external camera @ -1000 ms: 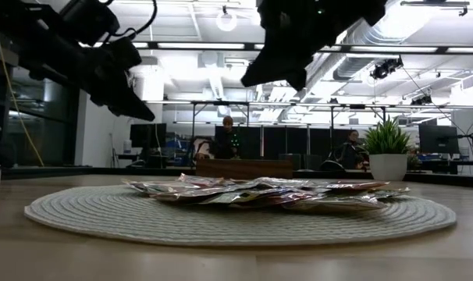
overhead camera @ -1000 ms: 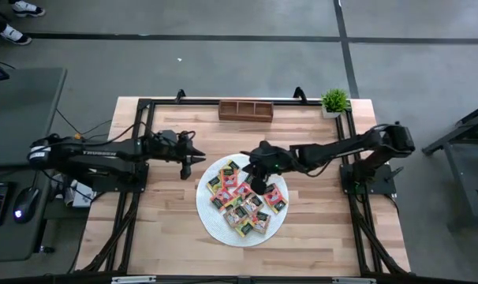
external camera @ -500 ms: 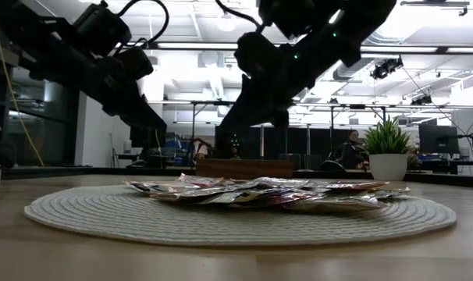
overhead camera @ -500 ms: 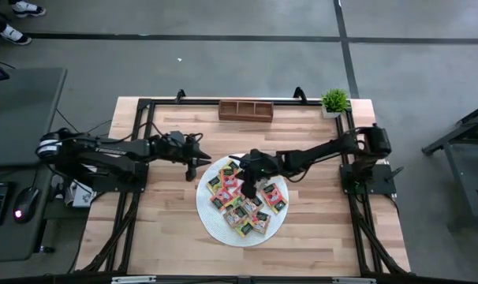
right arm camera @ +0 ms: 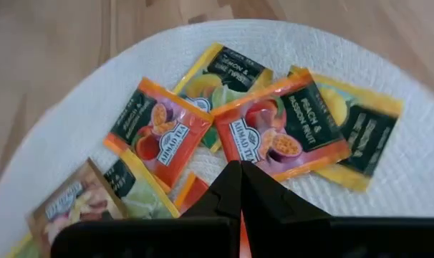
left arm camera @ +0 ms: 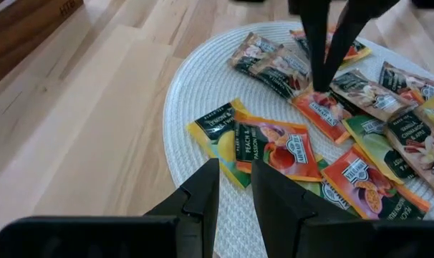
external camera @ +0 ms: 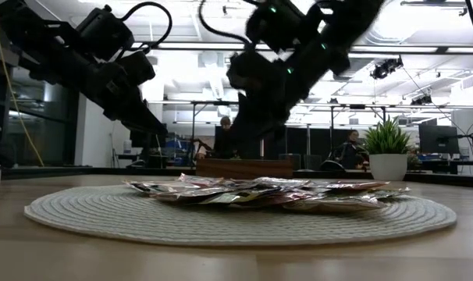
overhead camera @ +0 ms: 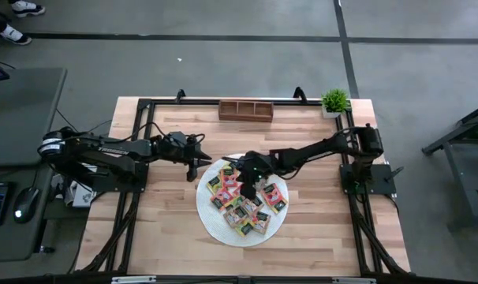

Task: Pick & Place Tea
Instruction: Put the orange tea bag into the left section of the wooden organizer

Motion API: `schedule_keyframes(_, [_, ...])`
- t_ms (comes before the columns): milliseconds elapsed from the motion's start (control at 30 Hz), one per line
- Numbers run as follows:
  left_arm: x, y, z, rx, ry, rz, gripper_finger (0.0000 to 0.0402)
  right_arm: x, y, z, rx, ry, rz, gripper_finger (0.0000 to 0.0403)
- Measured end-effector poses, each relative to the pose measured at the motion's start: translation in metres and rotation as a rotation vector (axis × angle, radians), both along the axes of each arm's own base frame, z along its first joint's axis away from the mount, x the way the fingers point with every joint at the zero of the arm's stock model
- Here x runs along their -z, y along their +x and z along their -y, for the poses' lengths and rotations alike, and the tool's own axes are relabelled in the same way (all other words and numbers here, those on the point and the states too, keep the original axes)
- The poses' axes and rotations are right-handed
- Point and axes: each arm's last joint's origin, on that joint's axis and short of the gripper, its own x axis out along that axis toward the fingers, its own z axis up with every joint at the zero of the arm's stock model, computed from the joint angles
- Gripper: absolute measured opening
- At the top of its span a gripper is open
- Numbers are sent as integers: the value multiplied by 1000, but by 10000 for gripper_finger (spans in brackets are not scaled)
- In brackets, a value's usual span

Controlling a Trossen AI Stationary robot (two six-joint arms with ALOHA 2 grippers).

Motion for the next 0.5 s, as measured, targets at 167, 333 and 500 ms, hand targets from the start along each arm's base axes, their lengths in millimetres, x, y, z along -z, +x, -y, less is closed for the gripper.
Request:
schedule_keyframes(167, [0,0,0,-2,1,0,81,-24,10,3,-66,-85,-48,0])
schedule_keyframes(333, [0,0,0,-3,2,0,81,-18,14,6,-77,-107,-100,0])
schedule_keyframes(500, [-2,1,0,-4,8,27,81,-3,28,1,-141,-109,-183,0])
